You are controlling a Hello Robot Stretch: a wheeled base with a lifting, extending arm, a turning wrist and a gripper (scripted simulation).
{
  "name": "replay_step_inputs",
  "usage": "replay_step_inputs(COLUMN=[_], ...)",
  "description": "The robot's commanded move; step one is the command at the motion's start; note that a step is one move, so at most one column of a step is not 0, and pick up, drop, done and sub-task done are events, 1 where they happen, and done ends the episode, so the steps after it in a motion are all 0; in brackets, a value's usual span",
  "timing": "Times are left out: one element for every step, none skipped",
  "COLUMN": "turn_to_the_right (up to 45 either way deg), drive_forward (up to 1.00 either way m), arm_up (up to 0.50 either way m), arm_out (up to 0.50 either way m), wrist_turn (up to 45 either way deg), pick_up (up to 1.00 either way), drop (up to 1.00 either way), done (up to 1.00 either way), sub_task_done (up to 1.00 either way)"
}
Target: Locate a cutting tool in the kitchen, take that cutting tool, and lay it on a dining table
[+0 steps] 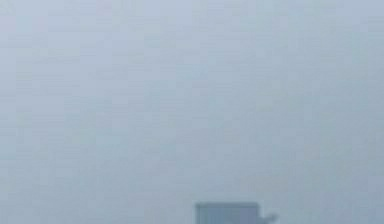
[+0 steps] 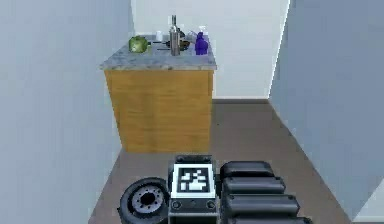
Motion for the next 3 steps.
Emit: replay_step_inputs(turn_to_the_right=[45.0,45.0,18.0], drive_forward=[0.0,0.0,0.0], arm_up=[0.0,0.0,0.0], arm_out=[0.0,0.0,0.0], wrist_turn=[0.0,0.0,0.0], pick_up=[0.0,0.0,0.0], drop=[0.0,0.0,0.0], done=[0.0,0.0,0.0], sub_task_done=[0.0,0.0,0.0])
